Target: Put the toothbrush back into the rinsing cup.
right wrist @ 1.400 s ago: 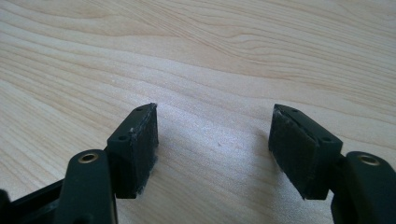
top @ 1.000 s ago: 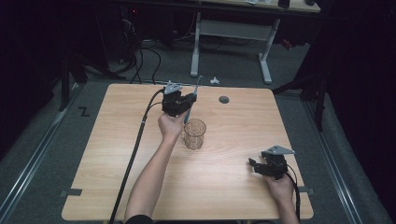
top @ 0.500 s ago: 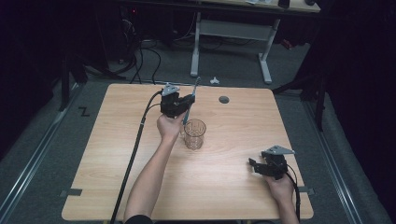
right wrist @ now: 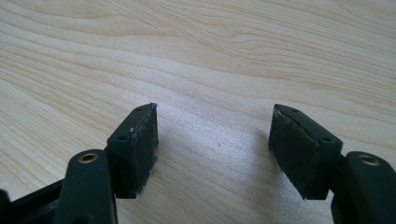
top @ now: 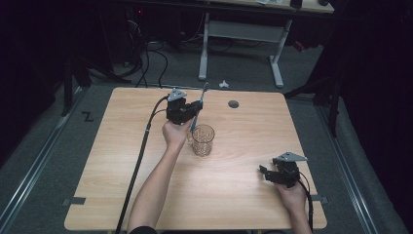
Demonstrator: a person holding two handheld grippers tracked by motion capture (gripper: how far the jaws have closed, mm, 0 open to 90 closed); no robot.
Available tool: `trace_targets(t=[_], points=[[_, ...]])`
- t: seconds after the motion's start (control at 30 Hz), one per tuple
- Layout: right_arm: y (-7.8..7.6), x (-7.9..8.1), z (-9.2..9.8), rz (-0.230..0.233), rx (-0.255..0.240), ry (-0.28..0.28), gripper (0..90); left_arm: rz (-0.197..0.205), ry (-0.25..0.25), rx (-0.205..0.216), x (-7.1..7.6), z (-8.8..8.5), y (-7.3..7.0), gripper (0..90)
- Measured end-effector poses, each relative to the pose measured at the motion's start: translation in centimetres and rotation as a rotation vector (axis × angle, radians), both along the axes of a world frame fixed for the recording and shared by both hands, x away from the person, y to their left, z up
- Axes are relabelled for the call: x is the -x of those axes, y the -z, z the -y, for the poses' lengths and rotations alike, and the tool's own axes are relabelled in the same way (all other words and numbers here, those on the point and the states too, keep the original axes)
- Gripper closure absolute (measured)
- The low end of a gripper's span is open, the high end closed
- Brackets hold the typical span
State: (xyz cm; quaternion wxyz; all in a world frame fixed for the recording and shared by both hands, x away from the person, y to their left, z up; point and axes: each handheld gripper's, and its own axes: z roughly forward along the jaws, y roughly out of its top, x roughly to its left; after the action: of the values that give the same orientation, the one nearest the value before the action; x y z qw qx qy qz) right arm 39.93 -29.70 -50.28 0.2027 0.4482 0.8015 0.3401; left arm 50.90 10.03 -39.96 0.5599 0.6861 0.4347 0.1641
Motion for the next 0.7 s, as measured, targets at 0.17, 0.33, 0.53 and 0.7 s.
trace_targets(t=[0.17, 0.33, 0.53, 0.7], points=[[0.00, 0.00, 0.00, 0.000, 0.000, 0.000, 33.5, -0.009, 0.003, 0.001, 0.10, -0.26, -0.21, 79.6], [0.00, 0.00, -0.01, 0.000, 0.000, 0.001, 33.5, -0.019, 0.006, -0.013, 0.23, -0.32, -0.31, 79.5], [0.00, 0.00, 0.00, 0.000, 0.000, 0.000, 33.5, -0.025, 0.006, -0.025, 0.39, -0.36, -0.42, 79.4], [0.00, 0.00, 0.00, 0.000, 0.000, 0.000, 33.5, -0.042, -0.001, -0.039, 0.61, -0.55, -0.63, 79.3]])
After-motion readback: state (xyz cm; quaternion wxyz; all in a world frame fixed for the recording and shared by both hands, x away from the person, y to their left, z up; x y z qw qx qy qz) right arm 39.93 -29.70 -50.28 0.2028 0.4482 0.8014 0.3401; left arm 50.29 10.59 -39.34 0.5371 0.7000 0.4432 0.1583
